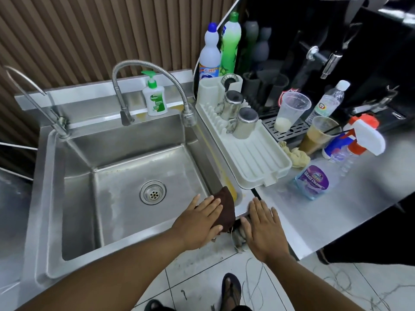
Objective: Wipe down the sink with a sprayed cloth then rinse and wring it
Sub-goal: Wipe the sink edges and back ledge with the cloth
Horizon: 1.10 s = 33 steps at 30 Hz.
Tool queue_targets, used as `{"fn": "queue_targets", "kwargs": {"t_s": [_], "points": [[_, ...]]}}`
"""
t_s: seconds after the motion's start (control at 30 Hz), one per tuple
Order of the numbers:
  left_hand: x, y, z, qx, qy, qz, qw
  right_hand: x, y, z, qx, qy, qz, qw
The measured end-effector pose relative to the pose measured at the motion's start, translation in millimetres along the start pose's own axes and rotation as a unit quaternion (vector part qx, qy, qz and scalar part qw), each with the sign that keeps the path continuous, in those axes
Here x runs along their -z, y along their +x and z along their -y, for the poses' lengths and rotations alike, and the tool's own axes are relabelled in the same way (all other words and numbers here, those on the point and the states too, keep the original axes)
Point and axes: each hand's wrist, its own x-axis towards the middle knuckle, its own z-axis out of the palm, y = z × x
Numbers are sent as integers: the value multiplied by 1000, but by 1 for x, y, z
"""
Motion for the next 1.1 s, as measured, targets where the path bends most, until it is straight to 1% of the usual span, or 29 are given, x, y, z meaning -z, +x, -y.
{"fn": "queue_targets", "kwargs": {"t_s": [0.17,0.3,0.37,0.43,0.53,0.6,0.67,0.73,0.77,0.87,1.0,1.03,1.1], "points": [[3,14,-11,8,-12,12,1000,1,0,-1,6,19,-23,1000],[11,26,-18,12,-23,29,999,8,-2,2,4,25,-14,1000],[14,25,-17,7,-48,45,998,11,-3,8,3,25,-30,999],[14,16,-9,7,-87,25,996,13,-3,20,7,27,-52,998],[4,-11,11,67,-134,-27,988,13,0,56,-1,38,-62,997],[-7,-28,23,122,-124,-19,985,11,2,85,-25,57,-65,996],[-14,-39,32,171,-117,-3,978,9,5,113,-48,60,-36,996],[-16,-41,34,195,-122,1,973,4,7,124,-68,42,11,997],[-17,-42,35,199,-126,1,972,2,7,124,-69,32,13,997],[-17,-41,36,207,-144,8,968,0,7,102,-53,28,-20,998],[-21,-43,36,207,-153,0,966,8,16,73,-38,70,-7,997],[-21,-43,36,206,-153,-4,966,9,18,72,-39,82,-11,996],[-21,-43,36,205,-159,-11,966,12,19,79,-41,101,-42,993]]}}
